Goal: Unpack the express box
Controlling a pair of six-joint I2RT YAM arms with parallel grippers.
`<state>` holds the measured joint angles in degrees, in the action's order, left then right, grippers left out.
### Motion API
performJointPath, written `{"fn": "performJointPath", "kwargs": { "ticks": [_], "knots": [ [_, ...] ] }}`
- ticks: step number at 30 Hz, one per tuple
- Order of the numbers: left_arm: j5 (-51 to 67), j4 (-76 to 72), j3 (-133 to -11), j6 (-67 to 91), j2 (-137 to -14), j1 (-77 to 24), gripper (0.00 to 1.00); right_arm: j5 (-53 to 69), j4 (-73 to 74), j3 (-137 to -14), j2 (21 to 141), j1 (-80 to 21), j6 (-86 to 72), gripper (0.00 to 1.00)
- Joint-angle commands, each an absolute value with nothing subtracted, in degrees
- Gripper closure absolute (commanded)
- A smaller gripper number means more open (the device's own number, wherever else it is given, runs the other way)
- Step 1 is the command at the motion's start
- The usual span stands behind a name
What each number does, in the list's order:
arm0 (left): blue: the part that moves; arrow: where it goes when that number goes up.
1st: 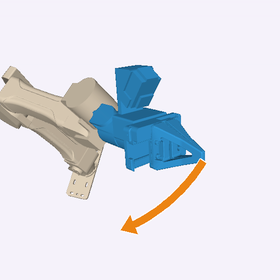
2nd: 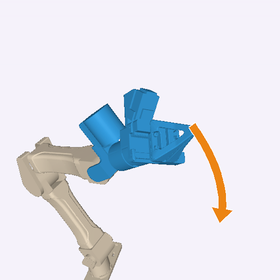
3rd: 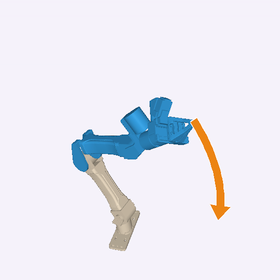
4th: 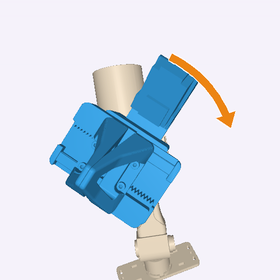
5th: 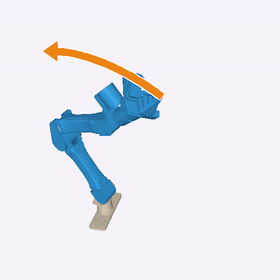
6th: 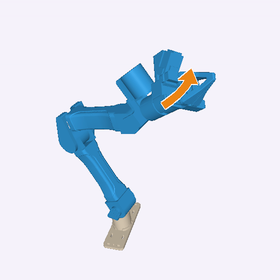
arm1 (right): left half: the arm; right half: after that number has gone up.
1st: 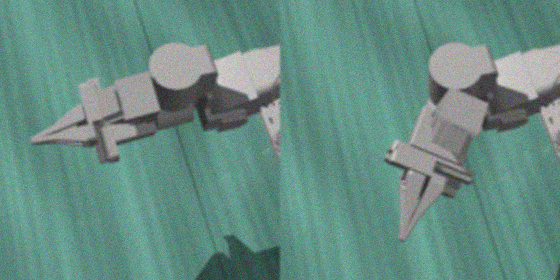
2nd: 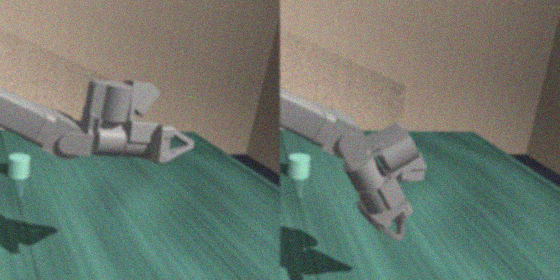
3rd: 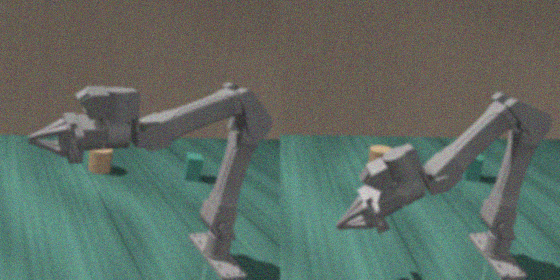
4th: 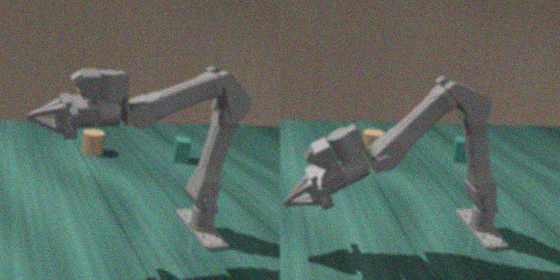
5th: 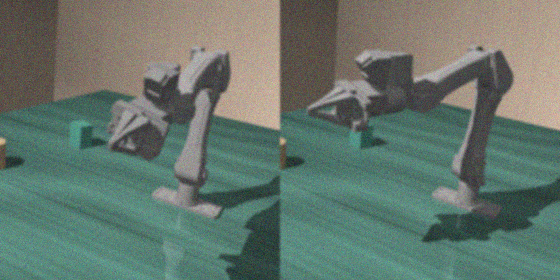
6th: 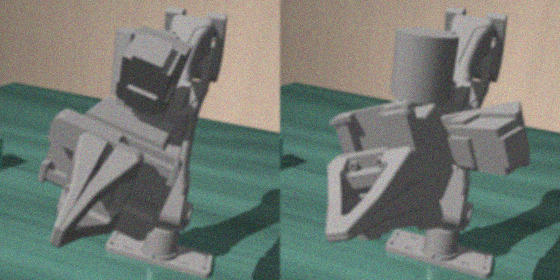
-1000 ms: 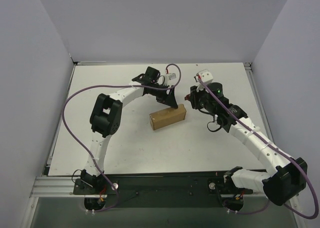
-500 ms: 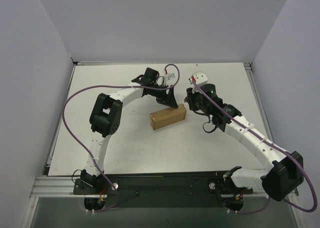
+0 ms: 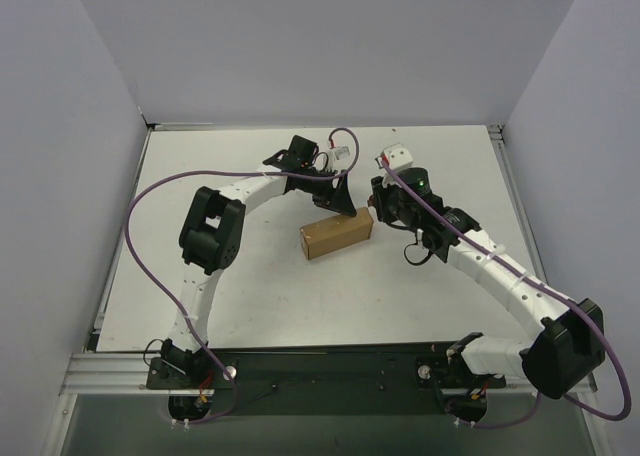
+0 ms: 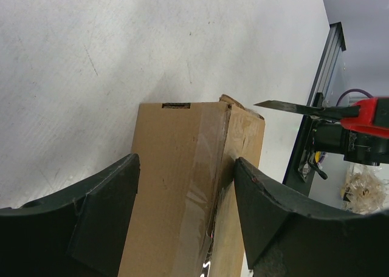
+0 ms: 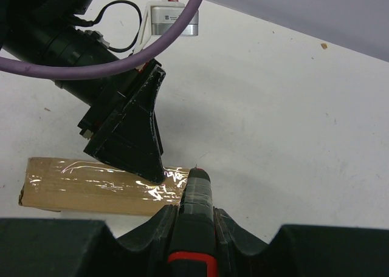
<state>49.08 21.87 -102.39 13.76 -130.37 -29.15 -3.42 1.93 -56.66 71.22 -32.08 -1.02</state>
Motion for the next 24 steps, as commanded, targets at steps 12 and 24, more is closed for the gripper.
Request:
{"fn": "performJointPath", "kwargs": {
  "ticks": [12,24],
  "knots": [
    [45.0,19.78,-101.43,13.54,-131.84,-28.83,0.28,-2.37,1.32,-56.6,72.51,-32.26,-0.44,1.0],
    [45.17,19.69,-101.51,13.89,-132.19,-28.74,0.28,-4.83,0.44,-56.95,71.1,-32.96,1.14,1.0]
  ]
}}
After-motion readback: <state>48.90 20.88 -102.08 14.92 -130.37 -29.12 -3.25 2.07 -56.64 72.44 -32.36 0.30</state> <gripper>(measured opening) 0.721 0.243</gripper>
